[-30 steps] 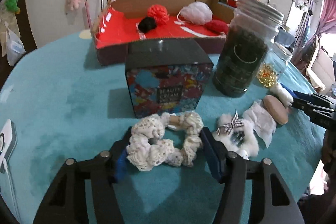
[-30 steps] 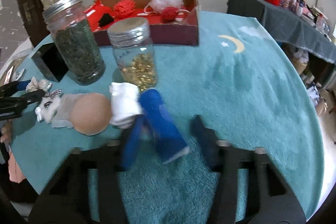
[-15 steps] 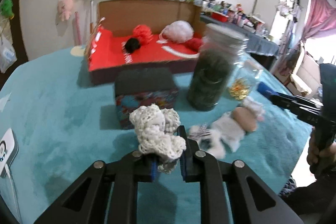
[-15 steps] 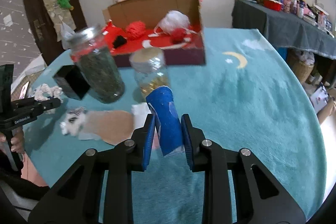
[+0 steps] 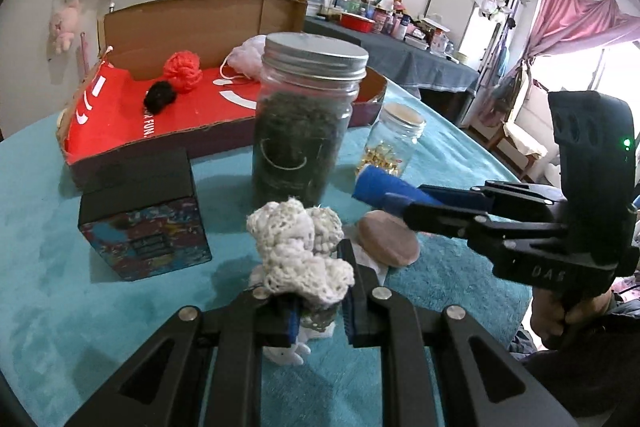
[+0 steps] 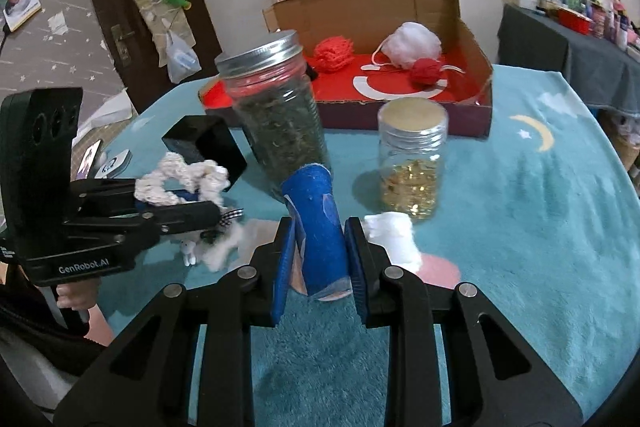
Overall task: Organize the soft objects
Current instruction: 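Lift the scrunchie and blue roll above the table with both tools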
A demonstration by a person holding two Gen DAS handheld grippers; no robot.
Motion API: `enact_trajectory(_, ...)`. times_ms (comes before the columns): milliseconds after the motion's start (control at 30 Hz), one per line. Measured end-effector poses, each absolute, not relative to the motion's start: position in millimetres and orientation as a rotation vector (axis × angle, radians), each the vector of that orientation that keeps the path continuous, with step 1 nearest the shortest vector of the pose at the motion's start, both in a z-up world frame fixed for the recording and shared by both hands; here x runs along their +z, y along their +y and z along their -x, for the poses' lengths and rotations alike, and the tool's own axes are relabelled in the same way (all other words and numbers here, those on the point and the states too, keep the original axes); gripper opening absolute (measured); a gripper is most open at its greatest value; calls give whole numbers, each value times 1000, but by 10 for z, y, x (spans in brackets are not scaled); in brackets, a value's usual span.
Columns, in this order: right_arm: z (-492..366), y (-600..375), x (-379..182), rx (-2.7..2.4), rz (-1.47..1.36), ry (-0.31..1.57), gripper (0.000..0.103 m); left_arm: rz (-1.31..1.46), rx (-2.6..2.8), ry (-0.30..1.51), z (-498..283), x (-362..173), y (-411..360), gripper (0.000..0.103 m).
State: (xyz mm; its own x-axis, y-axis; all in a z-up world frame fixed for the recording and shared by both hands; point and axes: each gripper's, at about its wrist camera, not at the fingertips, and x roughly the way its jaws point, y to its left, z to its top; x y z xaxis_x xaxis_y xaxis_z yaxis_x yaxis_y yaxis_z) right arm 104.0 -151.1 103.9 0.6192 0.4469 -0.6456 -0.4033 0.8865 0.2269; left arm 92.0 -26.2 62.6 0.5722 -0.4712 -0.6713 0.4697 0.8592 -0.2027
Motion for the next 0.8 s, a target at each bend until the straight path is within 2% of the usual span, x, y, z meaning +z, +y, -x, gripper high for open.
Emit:
enact_trajectory(333,-1036,-1599,1043,484,-75,765,24,20,-519,793,-860,616,-81,17)
enact_trajectory(800,-1017,-2025,1040,384,-95,783,24,81,-339,808,-844,662,642,17)
